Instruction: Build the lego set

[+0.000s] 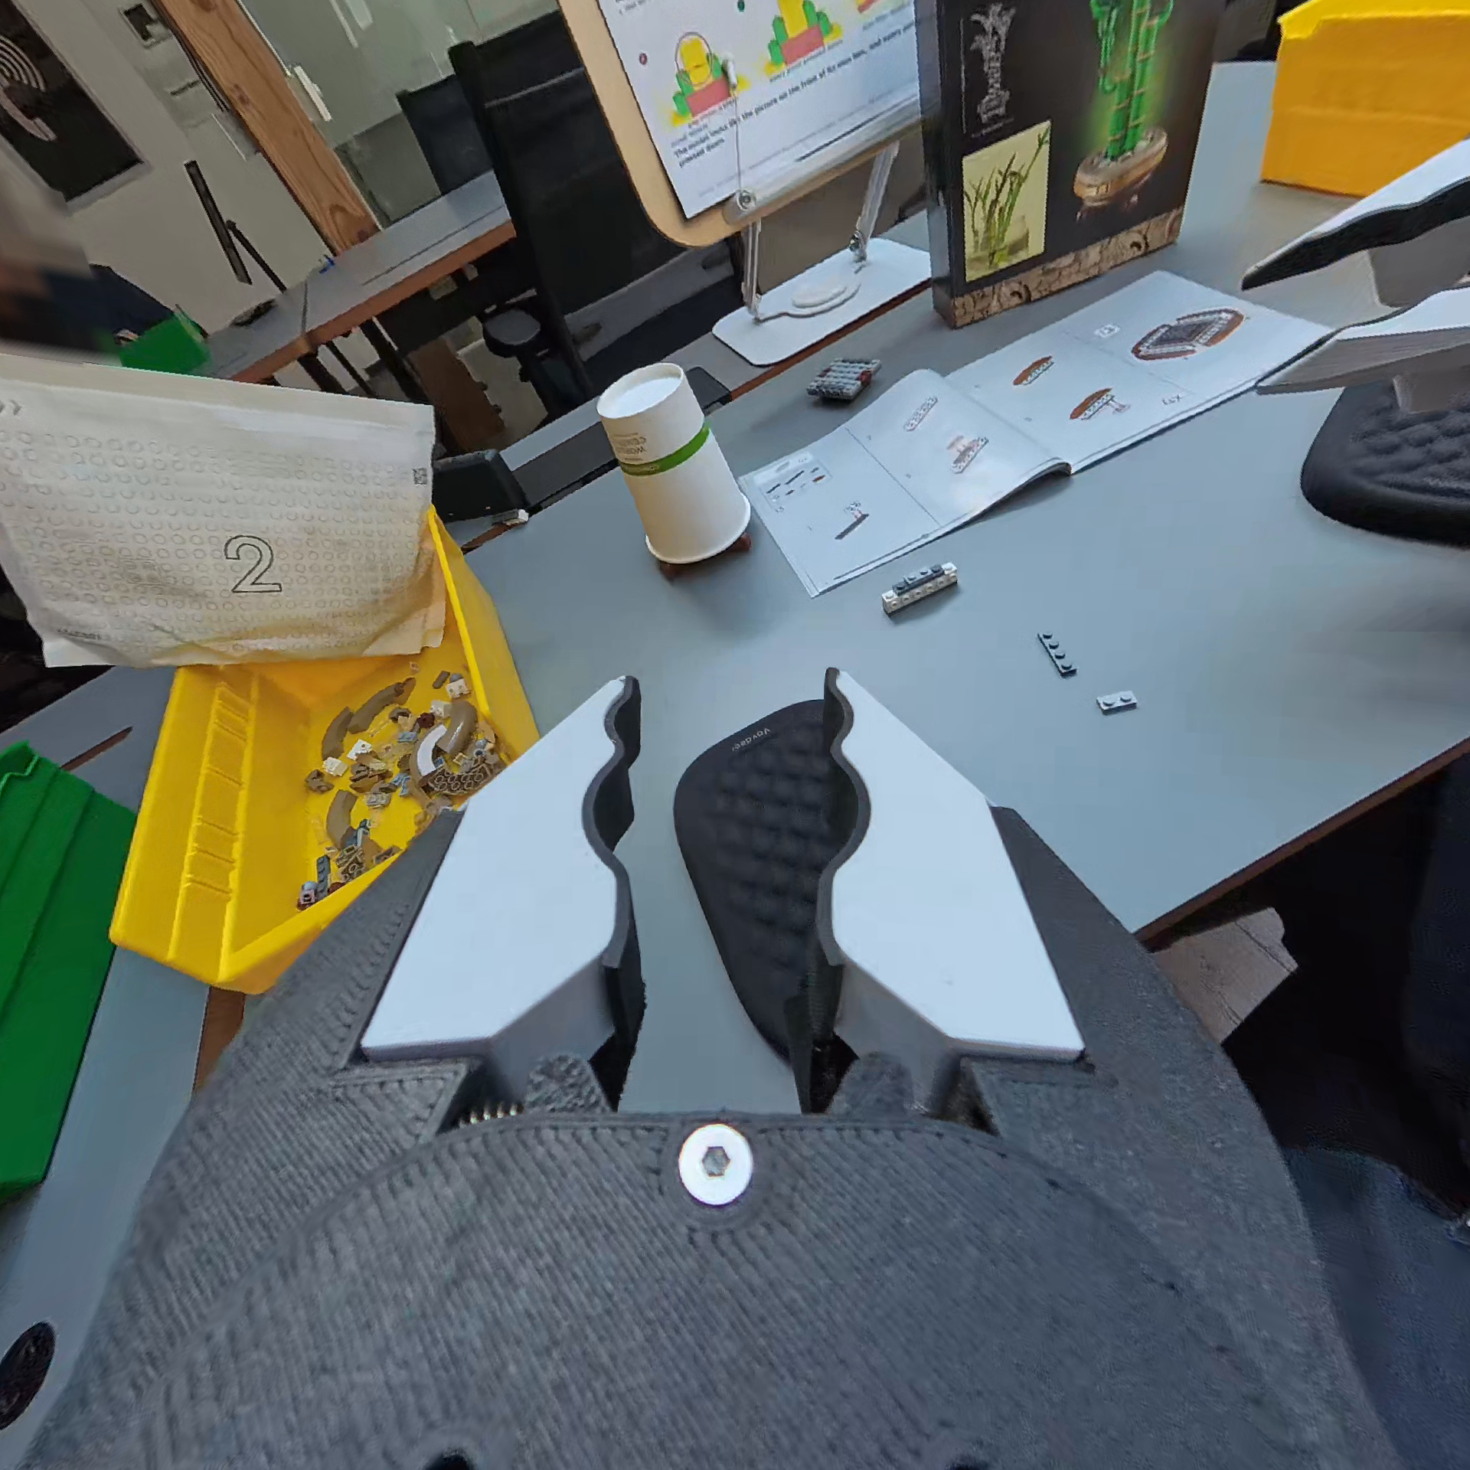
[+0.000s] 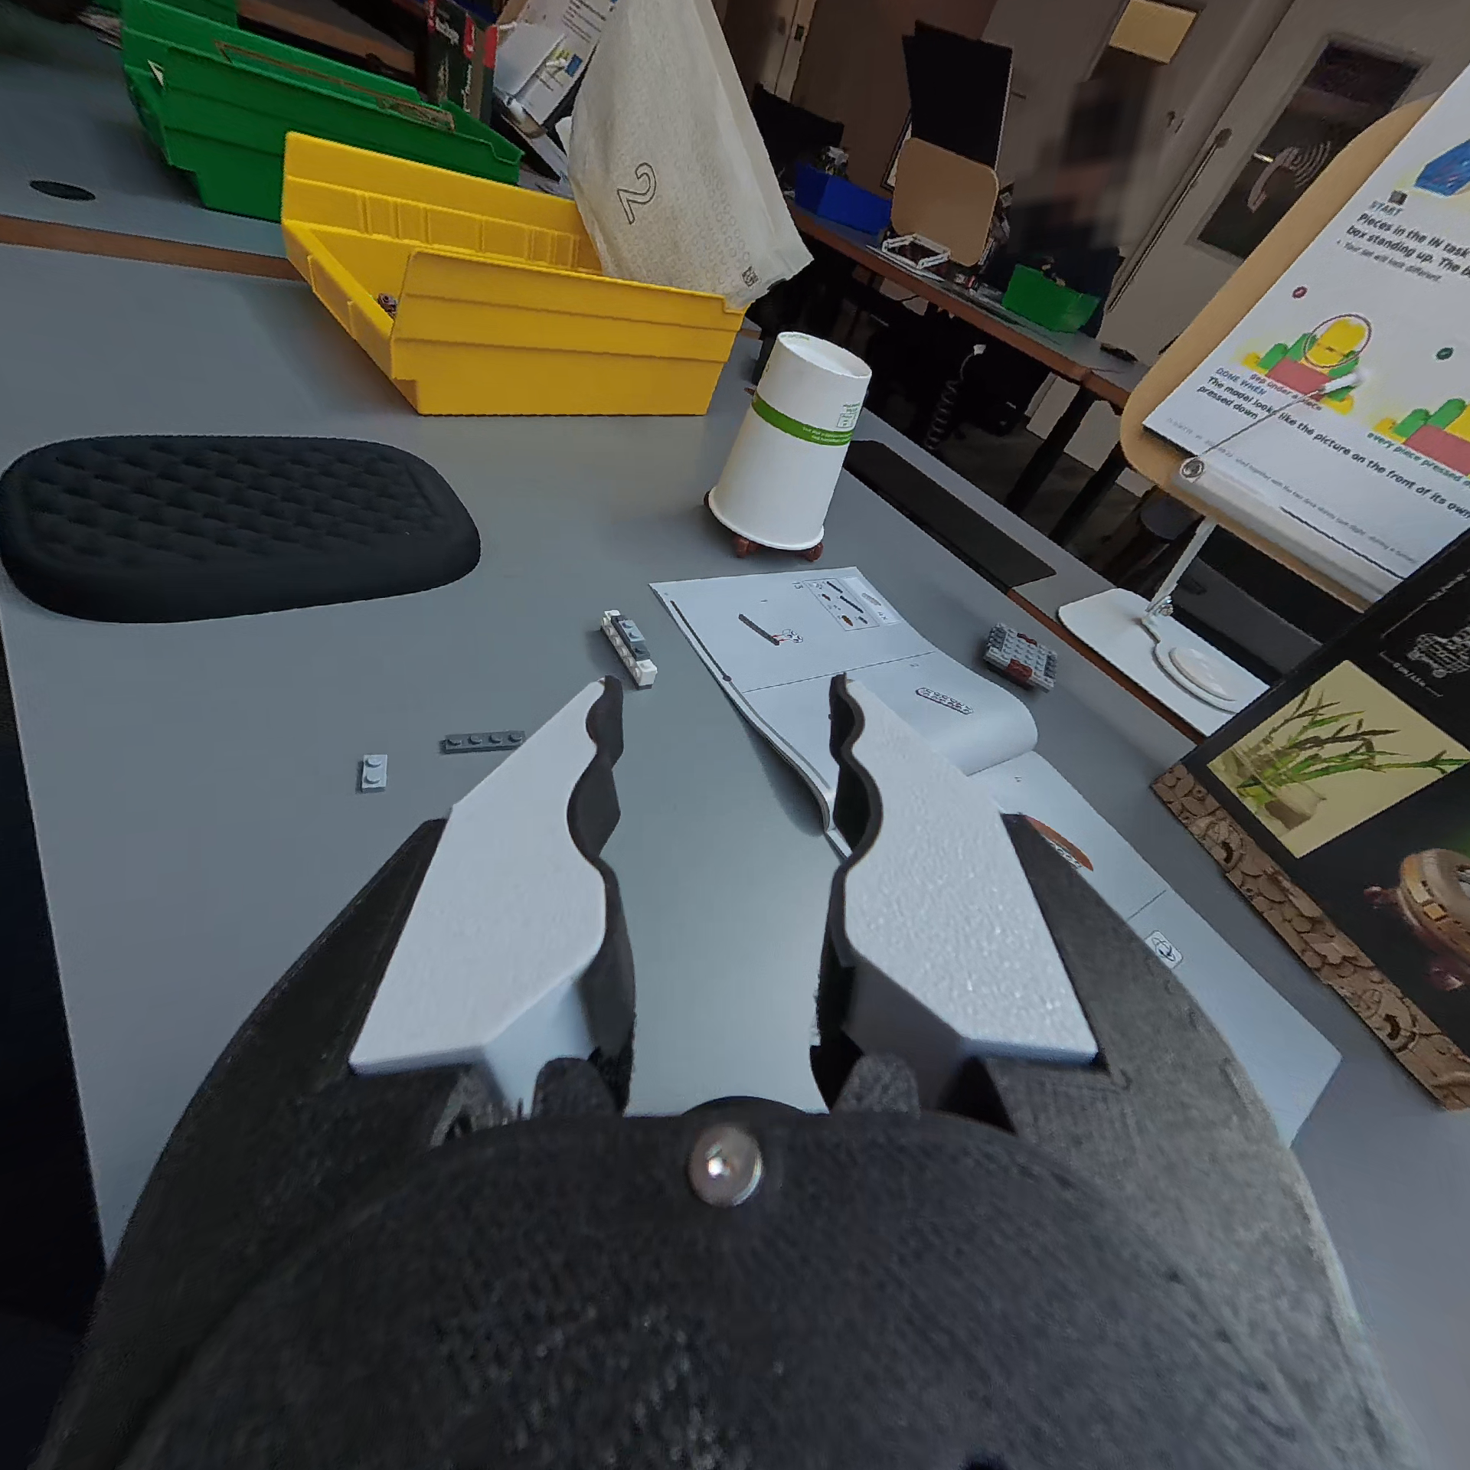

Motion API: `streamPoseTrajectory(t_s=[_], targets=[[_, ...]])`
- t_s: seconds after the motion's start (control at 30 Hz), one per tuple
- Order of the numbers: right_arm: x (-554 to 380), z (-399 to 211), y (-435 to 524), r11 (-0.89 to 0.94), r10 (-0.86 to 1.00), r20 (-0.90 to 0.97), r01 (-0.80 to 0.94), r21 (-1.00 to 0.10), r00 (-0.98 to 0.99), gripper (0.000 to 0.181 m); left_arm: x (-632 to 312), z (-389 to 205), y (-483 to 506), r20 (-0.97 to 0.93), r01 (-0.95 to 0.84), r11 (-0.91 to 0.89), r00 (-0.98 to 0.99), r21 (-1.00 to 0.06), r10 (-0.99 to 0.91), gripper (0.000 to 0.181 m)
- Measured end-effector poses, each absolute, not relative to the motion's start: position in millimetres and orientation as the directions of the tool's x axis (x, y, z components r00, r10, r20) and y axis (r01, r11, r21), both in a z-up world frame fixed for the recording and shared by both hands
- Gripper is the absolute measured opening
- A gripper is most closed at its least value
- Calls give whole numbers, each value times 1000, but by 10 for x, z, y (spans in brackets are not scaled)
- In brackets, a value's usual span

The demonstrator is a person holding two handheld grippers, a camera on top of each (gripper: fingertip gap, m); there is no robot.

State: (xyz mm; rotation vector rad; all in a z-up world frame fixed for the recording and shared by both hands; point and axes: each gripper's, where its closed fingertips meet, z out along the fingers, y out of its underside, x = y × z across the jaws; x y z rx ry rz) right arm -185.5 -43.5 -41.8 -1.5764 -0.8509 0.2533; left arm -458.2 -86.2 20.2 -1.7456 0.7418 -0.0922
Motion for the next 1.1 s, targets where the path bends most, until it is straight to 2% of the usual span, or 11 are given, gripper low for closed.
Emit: streamPoseTrajectory(t_s=[0.03,0.2,0.3,0.5,0.63,0.83,0.97,1.1], targets=[[-1863,-415,-432,39,651,291,353,-935,701,51,-4536,174,-882,-311,-443,-134,784,-886,-538,44],[-1782,-282,-244,63,645,274,308,-949,713,50,-4490,140,-824,-290,-501,-194,728,-843,-621,45],[-1750,-144,-108,92,644,288,302,-949,709,50,-4586,172,-634,-336,-599,-219,673,-770,-659,47],[-1740,-120,151,155,692,380,387,-909,614,50,-4610,354,-56,-530,-832,-66,409,-551,-743,47],[-1726,-139,404,171,688,391,387,-906,611,50,-4517,372,423,-554,-878,-30,327,-477,-765,45],[-1588,-58,709,222,632,278,175,-959,723,47,-4257,274,1147,-552,-894,24,254,-447,-794,42],[-1369,-27,687,253,593,283,159,-954,754,47,-4244,199,1750,-575,-921,71,178,-383,-799,40],[-1197,10,737,261,585,191,40,-964,788,42,-4236,143,2392,-564,-928,85,146,-362,-812,39]])
